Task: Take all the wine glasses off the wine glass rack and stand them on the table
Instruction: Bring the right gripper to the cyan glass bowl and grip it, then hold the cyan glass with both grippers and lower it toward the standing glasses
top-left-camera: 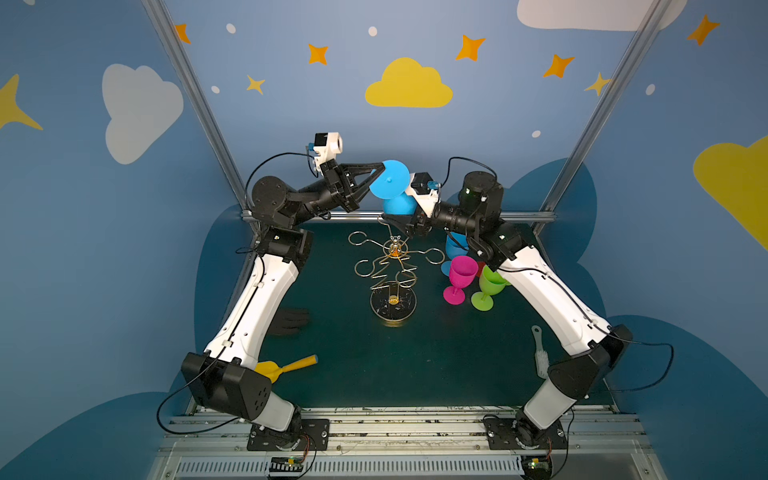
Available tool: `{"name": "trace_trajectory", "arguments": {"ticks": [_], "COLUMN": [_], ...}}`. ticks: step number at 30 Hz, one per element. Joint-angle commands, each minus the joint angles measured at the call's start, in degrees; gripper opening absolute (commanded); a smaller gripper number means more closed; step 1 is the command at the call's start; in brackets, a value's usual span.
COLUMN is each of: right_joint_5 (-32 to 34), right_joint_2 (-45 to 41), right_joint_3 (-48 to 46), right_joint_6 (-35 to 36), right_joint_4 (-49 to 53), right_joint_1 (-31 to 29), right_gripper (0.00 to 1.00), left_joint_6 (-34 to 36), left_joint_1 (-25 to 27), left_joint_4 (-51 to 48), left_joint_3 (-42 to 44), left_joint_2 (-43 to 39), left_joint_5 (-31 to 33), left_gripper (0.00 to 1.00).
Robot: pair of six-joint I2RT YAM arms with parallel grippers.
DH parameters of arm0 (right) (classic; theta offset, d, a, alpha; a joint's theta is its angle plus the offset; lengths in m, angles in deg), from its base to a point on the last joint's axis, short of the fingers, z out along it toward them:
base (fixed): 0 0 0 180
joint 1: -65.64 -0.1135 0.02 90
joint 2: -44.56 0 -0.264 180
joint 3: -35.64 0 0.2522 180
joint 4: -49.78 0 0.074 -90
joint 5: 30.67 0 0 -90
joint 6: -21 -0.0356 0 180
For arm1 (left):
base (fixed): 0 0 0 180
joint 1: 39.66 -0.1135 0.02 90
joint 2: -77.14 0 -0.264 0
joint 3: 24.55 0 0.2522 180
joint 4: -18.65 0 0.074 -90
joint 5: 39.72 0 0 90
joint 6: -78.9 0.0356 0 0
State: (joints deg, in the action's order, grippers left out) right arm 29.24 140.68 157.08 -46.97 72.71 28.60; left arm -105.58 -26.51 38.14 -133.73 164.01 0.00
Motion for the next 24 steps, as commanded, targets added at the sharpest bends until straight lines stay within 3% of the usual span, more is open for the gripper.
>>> {"name": "trace_trajectory", "arguments": {"ticks": [1, 4, 8, 11, 15, 18, 24], "right_joint_5": [2.2, 4.0, 6.2, 8.8, 14.0, 18.2, 22.6], "right_joint_2": [-3.1, -4.8, -7.7, -10.8, -15.8, -18.3, -19.0], "right_joint_3": [-1.6, -3.0, -4.9, -6.6, -9.1, -9.0, -5.6], "right_joint_6": [-1.6, -2.8, -5.0, -8.3, -10.8, -12.3, -16.5], "right_joint_4": [0.6, 1.1, 2.9, 5.9, 12.8, 20.7, 35.6], "right_joint_1": [-0.6, -0.9, -1.3, -1.3, -1.4, -1.4, -1.2], "right_gripper": [0.57, 0.51, 0.45, 0.40, 0.36, 0.35, 0.34], "left_joint_6": [1.1, 2.7, 6.7, 13.1, 30.7, 50.8, 82.4], "left_joint_1": [0.1, 0.1, 0.0, -0.1, -0.1, 0.3, 2.7], "left_joint_4": [2.5, 1.0, -2.5, -7.6, -18.8, -28.8, -22.3], "left_joint_3": [-0.4, -0.4, -0.3, 0.0, 0.5, 1.8, 13.9], "left_joint_2": [-2.1, -2.2, -2.9, -4.6, -7.8, -10.7, -15.6], "left_joint_5": [1.1, 0.9, 0.9, 1.4, 3.7, 8.8, 16.8], "left_gripper": [0.03, 0.07, 0.46, 0.59, 0.62, 0.62, 0.59]}}
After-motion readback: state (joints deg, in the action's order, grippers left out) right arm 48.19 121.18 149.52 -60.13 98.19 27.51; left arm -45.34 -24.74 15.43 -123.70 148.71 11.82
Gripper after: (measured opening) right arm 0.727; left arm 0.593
